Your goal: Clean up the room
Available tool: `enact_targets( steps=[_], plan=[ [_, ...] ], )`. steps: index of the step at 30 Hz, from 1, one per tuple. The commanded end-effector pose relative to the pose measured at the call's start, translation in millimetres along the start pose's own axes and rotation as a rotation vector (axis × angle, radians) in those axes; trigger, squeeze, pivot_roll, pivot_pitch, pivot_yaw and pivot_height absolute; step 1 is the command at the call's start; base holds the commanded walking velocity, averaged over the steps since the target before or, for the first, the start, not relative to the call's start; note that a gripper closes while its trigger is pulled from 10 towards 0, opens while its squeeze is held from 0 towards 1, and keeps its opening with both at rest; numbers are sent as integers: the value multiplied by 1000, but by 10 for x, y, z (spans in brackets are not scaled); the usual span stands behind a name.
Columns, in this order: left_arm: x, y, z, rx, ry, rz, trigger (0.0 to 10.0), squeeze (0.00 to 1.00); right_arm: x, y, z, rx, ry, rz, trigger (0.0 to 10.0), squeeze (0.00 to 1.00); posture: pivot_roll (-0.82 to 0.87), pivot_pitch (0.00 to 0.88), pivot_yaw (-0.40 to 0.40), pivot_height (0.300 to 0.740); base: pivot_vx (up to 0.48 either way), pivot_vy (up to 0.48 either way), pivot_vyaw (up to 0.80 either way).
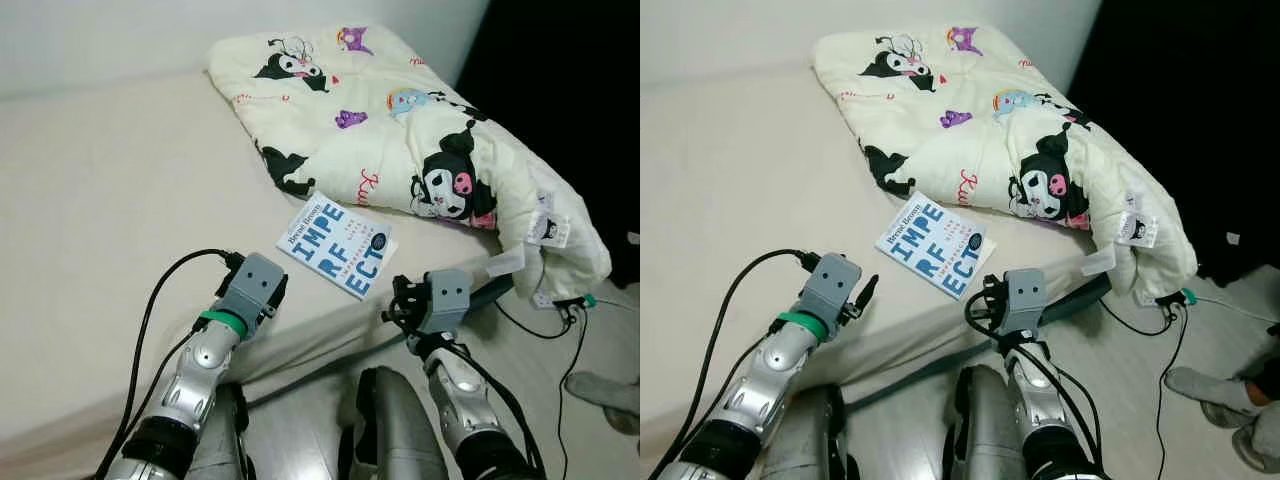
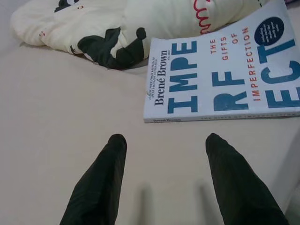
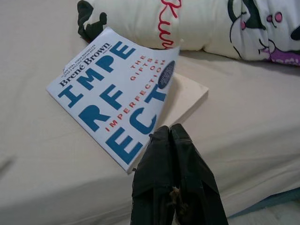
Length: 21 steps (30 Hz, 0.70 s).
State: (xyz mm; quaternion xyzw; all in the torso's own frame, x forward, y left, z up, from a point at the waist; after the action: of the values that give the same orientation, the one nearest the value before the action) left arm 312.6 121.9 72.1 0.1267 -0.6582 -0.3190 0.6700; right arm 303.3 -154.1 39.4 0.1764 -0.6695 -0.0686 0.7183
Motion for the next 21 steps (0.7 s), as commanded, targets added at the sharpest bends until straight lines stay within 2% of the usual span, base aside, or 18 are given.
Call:
enact_targets(
  steps=[1, 2, 3, 4, 9, 15, 17, 18, 19, 20, 21],
  plan=[
    [-3, -35, -4, -17, 3, -11, 10000, 0, -55, -23, 38, -11, 17, -35, 10000, 220, 13, 17, 14, 560, 0, 0, 0],
    [-3, -35, -4, -17, 3, -11, 10000, 0, -55, -23, 38, -11, 17, -35, 10000, 220, 13, 17, 14, 560, 0, 0, 0],
    [-2, -36, -6, -18, 2, -12, 10000, 0, -58, -23, 41, -8, 16, -47, 10000, 710, 14, 16, 15, 560, 0, 0, 0],
    [-2, -36, -8, -18, 2, -13, 10000, 0, -56, -23, 43, -5, 13, -57, 10000, 1000, 13, 16, 15, 560, 0, 0, 0],
    [-3, -31, -13, -18, 2, -16, 10000, 0, -40, -18, 44, 6, 2, -75, 10000, 1000, 12, 16, 18, 560, 0, 0, 0],
    [2, -21, -17, -17, 0, -18, 10000, 0, -24, -7, 21, 27, 2, -142, 10000, 1000, 15, 19, 21, 560, 0, 0, 0],
    [8, -13, -13, -16, -2, -19, 10000, 0, -56, 7, 7, 39, 25, -209, 10000, 1000, 22, 29, 27, 560, 0, 0, 0],
    [8, -13, -13, -16, -2, -19, 10000, 0, -56, 7, 7, 39, 25, -209, 10000, 1000, 22, 29, 27, 560, 0, 0, 0],
    [16, -2, -3, -15, -4, -20, 10000, 0, -84, 28, -7, 54, 46, -273, 10000, 1000, 31, 43, 31, 560, 0, 0, 0],
    [17, 0, 0, -15, -4, -21, 10000, 0, -88, 32, -10, 57, 49, -283, 10000, 1000, 31, 43, 31, 560, 0, 0, 0],
    [21, 4, 5, -13, -4, -19, 10000, 0, -112, 47, -21, 67, 67, -331, 10000, 1000, 39, 57, 34, 560, 0, 0, 0]
  ],
)
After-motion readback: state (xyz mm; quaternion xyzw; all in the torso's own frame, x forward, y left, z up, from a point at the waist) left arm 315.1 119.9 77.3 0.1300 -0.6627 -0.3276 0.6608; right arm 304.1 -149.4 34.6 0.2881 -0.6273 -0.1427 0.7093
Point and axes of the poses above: a point about 5 cm out from each wrist's last joint towards the gripper, its own z axis pointing back from the gripper into the wrist, its own x axis along the axis of the wrist's last joint, y = z × x, the point moved 1 cm from there along -z, pointing out of the wrist towards the gripper, and after that the axes turned 14 degrees about -z, right-handed, at the moved point
